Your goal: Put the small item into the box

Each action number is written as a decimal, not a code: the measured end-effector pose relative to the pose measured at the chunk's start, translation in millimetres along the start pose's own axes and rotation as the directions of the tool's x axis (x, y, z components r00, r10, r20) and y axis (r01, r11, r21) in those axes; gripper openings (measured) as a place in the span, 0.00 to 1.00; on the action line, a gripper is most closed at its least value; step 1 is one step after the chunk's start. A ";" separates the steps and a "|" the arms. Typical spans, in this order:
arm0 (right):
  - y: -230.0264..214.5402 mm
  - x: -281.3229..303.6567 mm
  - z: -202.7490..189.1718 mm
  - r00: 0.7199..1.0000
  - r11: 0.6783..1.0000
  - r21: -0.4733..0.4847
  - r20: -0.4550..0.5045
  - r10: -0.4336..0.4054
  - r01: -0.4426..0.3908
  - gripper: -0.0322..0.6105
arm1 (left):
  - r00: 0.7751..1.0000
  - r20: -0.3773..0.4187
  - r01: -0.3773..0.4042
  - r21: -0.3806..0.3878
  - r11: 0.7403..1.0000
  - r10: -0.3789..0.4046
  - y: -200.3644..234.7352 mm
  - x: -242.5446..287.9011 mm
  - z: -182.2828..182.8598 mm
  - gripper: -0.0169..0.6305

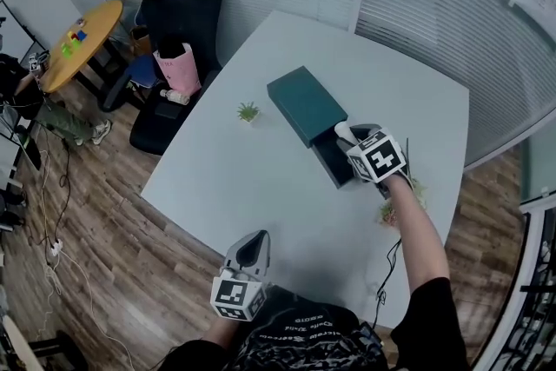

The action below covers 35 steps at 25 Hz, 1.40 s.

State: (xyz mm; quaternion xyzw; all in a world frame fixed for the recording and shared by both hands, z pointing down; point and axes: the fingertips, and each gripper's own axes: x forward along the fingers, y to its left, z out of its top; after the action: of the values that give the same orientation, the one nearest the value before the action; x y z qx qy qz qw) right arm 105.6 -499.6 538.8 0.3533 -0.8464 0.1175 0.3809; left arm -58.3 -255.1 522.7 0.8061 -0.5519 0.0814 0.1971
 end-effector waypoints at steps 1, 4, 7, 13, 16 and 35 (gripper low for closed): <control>-0.2 6.5 -3.4 1.000 1.000 -0.009 -0.016 0.013 -0.013 0.27 | 1.000 -0.004 -0.005 0.000 1.000 0.005 0.8 0.9 -1.2 0.06; 1.9 28.0 -17.4 0.996 0.998 -0.038 -0.075 0.053 -0.056 0.27 | 1.000 -0.013 -0.013 -0.008 1.000 0.013 3.7 3.7 -4.3 0.06; 5.3 47.6 -34.2 0.988 0.995 -0.031 -0.130 0.087 -0.092 0.27 | 1.000 -0.020 -0.015 -0.017 1.000 0.015 5.4 4.7 -7.1 0.06; 4.3 78.4 -56.6 0.972 0.991 -0.006 -0.196 0.130 -0.134 0.27 | 0.999 -0.030 -0.042 -0.031 0.999 0.041 13.3 10.7 -8.4 0.06; 2.3 89.9 -63.8 0.965 0.989 -0.001 -0.219 0.144 -0.148 0.27 | 0.998 -0.039 -0.047 -0.042 0.998 0.046 13.0 14.3 -9.0 0.06; 5.4 131.5 -84.3 0.939 0.976 0.125 -0.274 0.209 -0.181 0.29 | 0.989 -0.102 -0.118 -0.079 0.990 0.109 25.7 4.0 -28.5 0.06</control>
State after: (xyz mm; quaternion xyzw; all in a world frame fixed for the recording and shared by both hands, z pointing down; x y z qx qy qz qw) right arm 88.8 -523.1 692.4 0.2653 -0.8066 0.2455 0.4677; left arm -78.0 -255.0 555.9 0.7594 -0.5897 0.1081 0.2528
